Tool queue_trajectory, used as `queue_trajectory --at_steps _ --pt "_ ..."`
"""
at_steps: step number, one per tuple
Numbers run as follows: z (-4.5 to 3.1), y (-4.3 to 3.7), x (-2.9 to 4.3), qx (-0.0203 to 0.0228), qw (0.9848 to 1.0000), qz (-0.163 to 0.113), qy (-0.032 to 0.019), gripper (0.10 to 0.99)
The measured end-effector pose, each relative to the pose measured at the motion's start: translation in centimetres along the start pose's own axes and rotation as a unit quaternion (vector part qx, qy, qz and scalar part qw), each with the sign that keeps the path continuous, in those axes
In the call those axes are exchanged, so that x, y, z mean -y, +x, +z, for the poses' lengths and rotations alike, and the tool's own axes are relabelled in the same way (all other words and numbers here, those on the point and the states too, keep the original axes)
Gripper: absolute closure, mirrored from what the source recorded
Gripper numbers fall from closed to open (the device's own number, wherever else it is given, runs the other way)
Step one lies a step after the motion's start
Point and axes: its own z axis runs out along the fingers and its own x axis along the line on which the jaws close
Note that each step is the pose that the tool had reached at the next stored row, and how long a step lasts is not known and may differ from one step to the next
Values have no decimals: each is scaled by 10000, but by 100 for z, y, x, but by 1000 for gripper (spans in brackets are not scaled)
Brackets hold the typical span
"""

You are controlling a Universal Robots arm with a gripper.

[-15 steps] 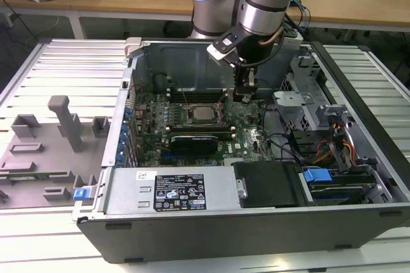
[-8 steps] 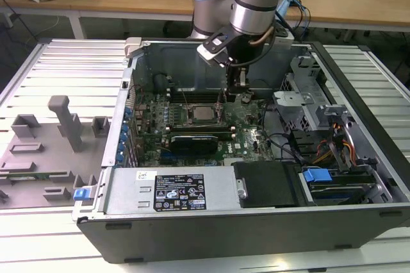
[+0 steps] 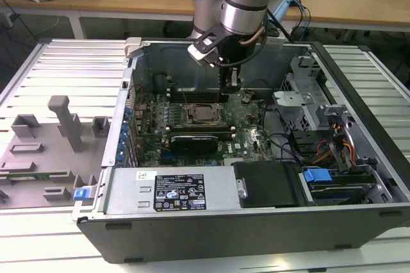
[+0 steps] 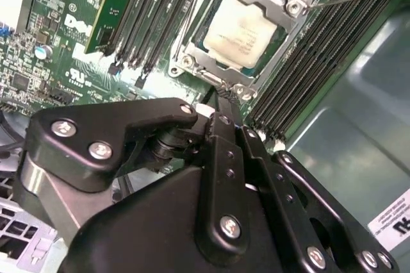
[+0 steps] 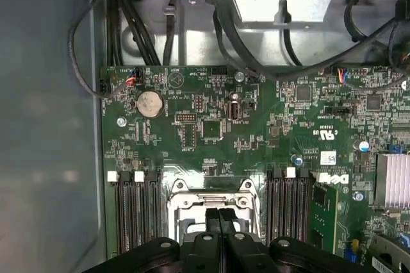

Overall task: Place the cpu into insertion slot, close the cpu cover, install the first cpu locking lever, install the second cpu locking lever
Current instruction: 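Close the cpu cover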

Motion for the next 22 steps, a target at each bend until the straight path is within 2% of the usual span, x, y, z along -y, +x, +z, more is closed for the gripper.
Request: queue_trajectory --at_steps 1,2,3,6,10,14,16,18,19,20,22 --pt "17 -1 74 -2 9999 1 -166 980" --pt "27 -1 110 -3 9997 1 -232 980" --pt "39 -1 154 -4 9996 -2 -266 980" --pt "68 -8 297 -4 9996 -2 -284 980" --pt "89 -28 408 -4 9996 -3 -284 980" --pt "89 -28 414 -3 9996 -4 -283 980" --pt "89 -29 414 9 9994 -216 -285 980" --pt "89 -29 413 27 9980 -559 -289 980" --pt "90 -28 413 37 9968 -744 -291 980" --pt "90 -29 413 52 9943 -1020 -293 980" --pt "90 -28 414 74 9900 -1377 -296 980"
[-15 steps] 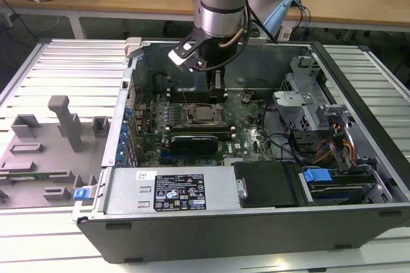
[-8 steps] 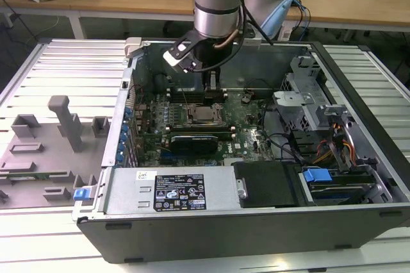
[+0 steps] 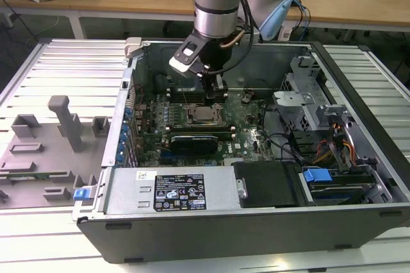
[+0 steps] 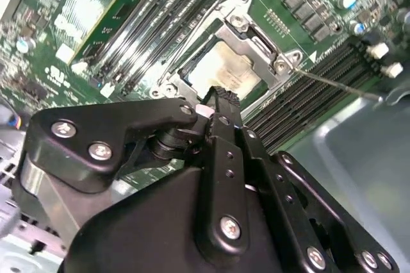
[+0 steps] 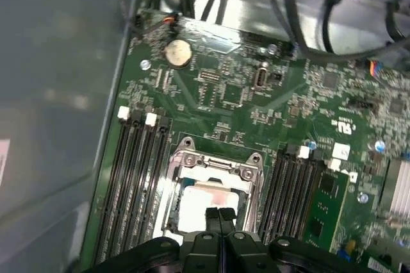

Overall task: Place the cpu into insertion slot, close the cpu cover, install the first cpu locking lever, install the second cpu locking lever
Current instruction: 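Close the cpu cover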

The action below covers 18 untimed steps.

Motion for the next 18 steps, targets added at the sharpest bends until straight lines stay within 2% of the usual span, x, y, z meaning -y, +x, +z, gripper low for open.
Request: queue_trajectory --at_steps 2,3,5,8,10,12,16,17,18 --pt "0 0 0 6 9998 -191 -2 980" --pt "0 0 0 17 9986 -526 -5 980" --pt "0 0 0 25 9971 -760 -7 980" --pt "1 0 0 37 9939 -1099 -10 980" --pt "1 0 0 48 9899 -1418 -13 980" --pt "1 0 0 60 9829 -1840 -18 980" --pt "3 0 -1 63 9746 -2241 -27 980" --pt "2 0 0 64 9712 -2381 -30 980" --pt "2 0 0 64 9689 -2473 -33 980"
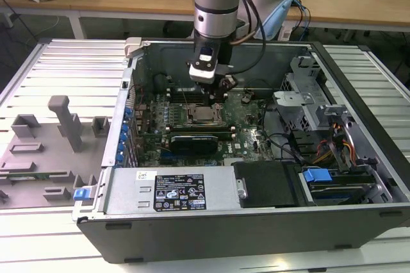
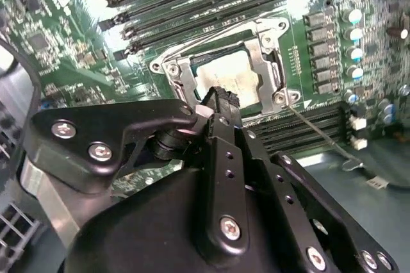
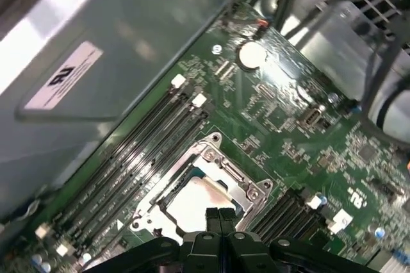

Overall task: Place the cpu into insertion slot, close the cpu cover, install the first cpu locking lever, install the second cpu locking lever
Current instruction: 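Close the cpu cover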

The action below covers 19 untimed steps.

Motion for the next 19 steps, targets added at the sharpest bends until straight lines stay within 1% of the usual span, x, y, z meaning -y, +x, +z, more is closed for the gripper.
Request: queue_trajectory --at_steps 2,4,6,8,9,11,12,13,14,15,16,18,19 --pt "1 0 0 1 9997 -243 -8 980" --pt "2 0 0 2 9984 -564 -18 980" --pt "3 0 0 3 9969 -792 -26 980" --pt "4 0 0 4 9939 -1098 -36 980" --pt "5 0 0 5 9920 -1260 -41 980" --pt "6 0 0 6 9897 -1428 -46 980" --pt "8 0 0 6 9879 -1549 -50 980" --pt "8 0 0 7 9866 -1633 -52 980" --pt "10 0 0 8 9844 -1758 -56 980" --pt "11 0 0 8 9826 -1855 -59 980" --pt "12 0 0 9 9800 -1988 -63 980" --pt "16 0 1 14 9722 -2339 -67 980" --pt "22 1 0 23 9640 -2657 -61 980"
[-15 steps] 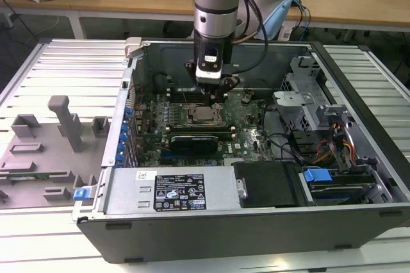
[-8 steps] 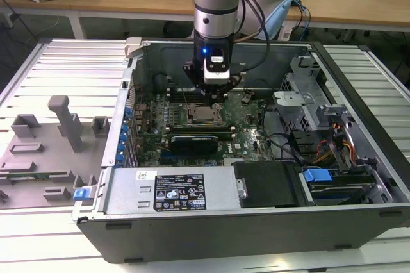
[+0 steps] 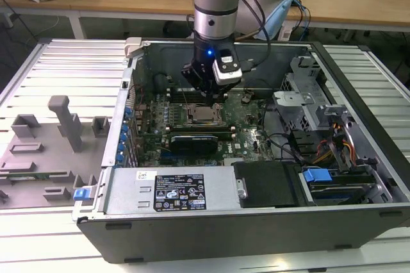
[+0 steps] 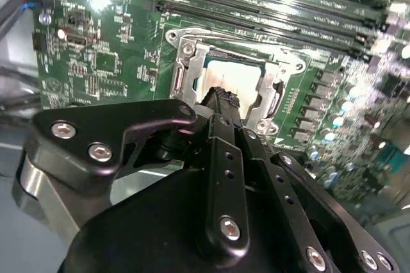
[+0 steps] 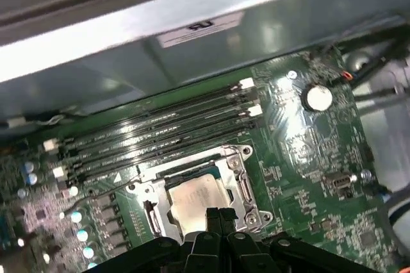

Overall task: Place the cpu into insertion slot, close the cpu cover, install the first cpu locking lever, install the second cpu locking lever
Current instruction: 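Close the cpu cover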

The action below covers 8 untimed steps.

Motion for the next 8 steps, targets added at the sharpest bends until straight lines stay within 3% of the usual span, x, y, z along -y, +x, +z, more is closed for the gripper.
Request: queue_trajectory --at_steps 3,4,6,8 --pt "5 0 0 8 9993 -382 13 980" --pt "8 0 0 15 9980 -633 26 980" --pt "10 0 0 20 9967 -816 35 980" --pt "13 0 0 29 9934 -1144 53 980"
